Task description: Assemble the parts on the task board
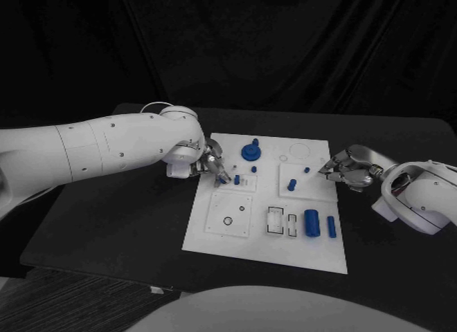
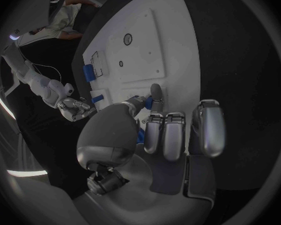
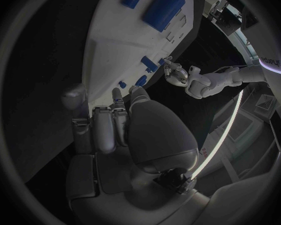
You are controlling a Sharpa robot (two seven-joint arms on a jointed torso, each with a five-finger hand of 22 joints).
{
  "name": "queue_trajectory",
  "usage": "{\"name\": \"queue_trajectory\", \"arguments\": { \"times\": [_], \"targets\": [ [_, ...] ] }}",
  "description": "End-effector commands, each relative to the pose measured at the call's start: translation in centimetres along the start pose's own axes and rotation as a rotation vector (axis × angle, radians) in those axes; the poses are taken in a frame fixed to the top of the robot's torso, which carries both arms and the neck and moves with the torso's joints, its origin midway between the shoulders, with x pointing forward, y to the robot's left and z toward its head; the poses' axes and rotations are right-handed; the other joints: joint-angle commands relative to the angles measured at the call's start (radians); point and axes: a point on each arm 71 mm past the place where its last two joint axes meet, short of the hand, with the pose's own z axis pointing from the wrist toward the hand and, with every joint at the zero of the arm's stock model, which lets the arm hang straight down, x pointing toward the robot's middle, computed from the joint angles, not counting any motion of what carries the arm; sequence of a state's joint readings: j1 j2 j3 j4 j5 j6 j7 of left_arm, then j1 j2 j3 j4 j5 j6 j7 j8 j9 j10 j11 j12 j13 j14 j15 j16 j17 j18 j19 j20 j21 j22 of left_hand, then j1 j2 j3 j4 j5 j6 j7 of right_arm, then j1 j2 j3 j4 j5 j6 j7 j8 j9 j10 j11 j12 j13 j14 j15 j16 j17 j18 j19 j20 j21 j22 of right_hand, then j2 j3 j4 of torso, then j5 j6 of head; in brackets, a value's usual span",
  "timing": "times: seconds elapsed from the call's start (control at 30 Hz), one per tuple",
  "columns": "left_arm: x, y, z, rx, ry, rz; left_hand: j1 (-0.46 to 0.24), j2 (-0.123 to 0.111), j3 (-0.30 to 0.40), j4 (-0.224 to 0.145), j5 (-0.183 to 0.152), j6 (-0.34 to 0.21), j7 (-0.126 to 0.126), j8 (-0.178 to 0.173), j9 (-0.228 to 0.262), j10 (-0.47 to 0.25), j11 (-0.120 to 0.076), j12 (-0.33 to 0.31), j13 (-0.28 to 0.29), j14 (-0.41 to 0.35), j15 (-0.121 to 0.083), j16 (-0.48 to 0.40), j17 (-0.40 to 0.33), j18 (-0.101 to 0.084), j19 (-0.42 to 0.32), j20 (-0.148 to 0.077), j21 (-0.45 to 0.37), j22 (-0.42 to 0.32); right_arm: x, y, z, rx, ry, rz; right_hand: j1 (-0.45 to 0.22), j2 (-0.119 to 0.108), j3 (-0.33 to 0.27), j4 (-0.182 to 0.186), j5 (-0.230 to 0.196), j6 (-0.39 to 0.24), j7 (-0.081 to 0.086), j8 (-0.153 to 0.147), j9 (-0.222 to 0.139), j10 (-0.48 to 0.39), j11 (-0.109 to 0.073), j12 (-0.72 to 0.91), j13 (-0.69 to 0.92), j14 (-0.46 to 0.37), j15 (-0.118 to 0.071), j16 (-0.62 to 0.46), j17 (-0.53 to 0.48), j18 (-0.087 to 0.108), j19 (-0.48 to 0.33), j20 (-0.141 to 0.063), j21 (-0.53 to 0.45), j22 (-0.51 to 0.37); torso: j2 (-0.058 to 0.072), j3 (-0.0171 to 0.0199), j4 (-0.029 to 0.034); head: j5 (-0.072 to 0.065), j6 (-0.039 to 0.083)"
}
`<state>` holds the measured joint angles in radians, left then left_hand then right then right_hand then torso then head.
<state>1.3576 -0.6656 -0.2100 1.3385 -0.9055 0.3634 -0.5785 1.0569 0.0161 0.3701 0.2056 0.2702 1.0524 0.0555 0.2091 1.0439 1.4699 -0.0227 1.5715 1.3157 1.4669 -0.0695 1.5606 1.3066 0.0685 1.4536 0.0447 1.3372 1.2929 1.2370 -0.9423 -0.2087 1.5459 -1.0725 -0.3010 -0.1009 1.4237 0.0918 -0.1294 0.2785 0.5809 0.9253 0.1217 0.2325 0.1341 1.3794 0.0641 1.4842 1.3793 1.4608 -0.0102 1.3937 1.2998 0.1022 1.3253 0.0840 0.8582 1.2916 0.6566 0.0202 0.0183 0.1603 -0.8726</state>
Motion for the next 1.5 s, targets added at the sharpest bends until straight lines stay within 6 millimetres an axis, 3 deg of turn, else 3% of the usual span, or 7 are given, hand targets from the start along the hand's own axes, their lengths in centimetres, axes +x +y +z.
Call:
{"name": "queue_trajectory", "arguments": {
  "times": [0.03, 0.13, 0.37, 0.6, 1.07, 1.5],
  "targets": [
    [0.47, -0.01, 0.28, 0.003, 0.022, 0.008, 0.000, 0.010, 0.004, 0.008, -0.011, -0.025, -0.003, -0.032, -0.012, 0.101, 0.008, -0.001, 0.255, 0.104, 0.006, 0.010, 0.264, -0.014, 0.007, 0.003, -0.019, 0.206, 0.20, -0.16, -0.04, 0.017, 0.010, -0.004, 0.031, 0.002, 0.024, -0.001, 0.023, -0.004, -0.001, 0.004, 0.000, 0.020, -0.021, -0.034, 0.035, 0.012, -0.012, -0.027, 0.077, 0.029, -0.006, 0.000, -0.022, 0.102, 0.000, -0.0004, 0.0003, 0.000, 0.000],
    [0.47, -0.03, 0.30, 0.003, 0.023, 0.009, -0.021, -0.007, -0.028, 0.030, -0.072, -0.022, 0.000, -0.035, -0.015, 0.101, 0.011, -0.001, 0.255, 0.104, 0.009, 0.010, 0.264, -0.014, 0.006, 0.006, -0.021, 0.206, 0.22, -0.16, -0.03, 0.017, 0.010, -0.004, 0.031, 0.002, 0.024, -0.001, 0.023, -0.004, -0.001, 0.004, 0.000, 0.020, -0.021, -0.034, 0.035, 0.012, -0.012, -0.027, 0.077, 0.029, -0.006, 0.000, -0.022, 0.102, 0.000, 0.0000, 0.0004, 0.000, 0.000],
    [0.50, 0.01, 0.33, 0.001, 0.029, 0.012, -0.063, -0.023, -0.103, 0.080, -0.114, -0.022, 0.006, -0.048, -0.025, 0.101, 0.016, -0.001, 0.255, 0.104, 0.012, 0.010, 0.264, -0.013, 0.005, 0.009, -0.027, 0.205, 0.25, -0.18, -0.04, 0.017, 0.011, -0.004, 0.033, 0.002, 0.025, -0.002, 0.023, -0.005, 0.000, 0.004, 0.000, 0.019, -0.021, -0.035, 0.035, 0.012, -0.012, -0.027, 0.077, 0.030, -0.007, 0.000, -0.025, 0.101, 0.000, 0.0004, 0.0004, -0.001, 0.000],
    [0.41, 0.17, 0.31, -0.010, 0.014, 0.034, -0.103, -0.011, -0.153, 0.085, -0.155, -0.013, 0.005, -0.050, -0.027, 0.101, 0.016, -0.001, 0.255, 0.104, 0.013, 0.010, 0.264, -0.012, 0.002, 0.010, -0.034, 0.203, 0.27, -0.21, -0.05, 0.018, 0.013, -0.004, 0.033, 0.002, 0.025, -0.002, 0.023, -0.005, 0.000, 0.004, 0.000, 0.019, -0.021, -0.035, 0.035, 0.012, -0.012, -0.027, 0.077, 0.030, -0.007, 0.000, -0.025, 0.101, 0.000, -0.0001, 0.0001, 0.000, 0.000],
    [0.23, 0.37, 0.21, -0.012, -0.021, 0.029, -0.119, -0.004, -0.182, 0.085, -0.159, 0.008, -0.001, -0.035, -0.014, 0.101, 0.012, -0.001, 0.255, 0.104, 0.010, 0.010, 0.264, -0.013, 0.005, 0.009, -0.031, 0.204, 0.35, -0.23, 0.01, 0.020, 0.017, -0.004, 0.033, 0.002, 0.025, -0.002, 0.023, -0.005, 0.000, 0.004, 0.000, 0.019, -0.021, -0.035, 0.035, 0.012, -0.012, -0.027, 0.077, 0.030, -0.007, 0.000, -0.025, 0.101, 0.000, 0.0000, 0.0006, 0.000, 0.000],
    [0.14, 0.41, -0.34, 0.030, -0.100, -0.022, -0.144, -0.004, -0.242, 0.087, -0.118, 0.009, -0.007, -0.015, 0.019, 0.101, 0.007, -0.001, 0.255, 0.104, 0.005, 0.010, 0.264, -0.014, 0.010, 0.003, -0.024, 0.206, 0.36, -0.32, 0.06, 0.022, 0.019, -0.005, 0.033, 0.002, 0.025, -0.002, 0.023, -0.005, 0.000, 0.004, 0.000, 0.019, -0.021, -0.035, 0.035, 0.012, -0.012, -0.027, 0.077, 0.030, -0.007, 0.000, -0.025, 0.101, 0.000, -0.0001, 0.0001, -0.001, 0.000]
  ]
}}
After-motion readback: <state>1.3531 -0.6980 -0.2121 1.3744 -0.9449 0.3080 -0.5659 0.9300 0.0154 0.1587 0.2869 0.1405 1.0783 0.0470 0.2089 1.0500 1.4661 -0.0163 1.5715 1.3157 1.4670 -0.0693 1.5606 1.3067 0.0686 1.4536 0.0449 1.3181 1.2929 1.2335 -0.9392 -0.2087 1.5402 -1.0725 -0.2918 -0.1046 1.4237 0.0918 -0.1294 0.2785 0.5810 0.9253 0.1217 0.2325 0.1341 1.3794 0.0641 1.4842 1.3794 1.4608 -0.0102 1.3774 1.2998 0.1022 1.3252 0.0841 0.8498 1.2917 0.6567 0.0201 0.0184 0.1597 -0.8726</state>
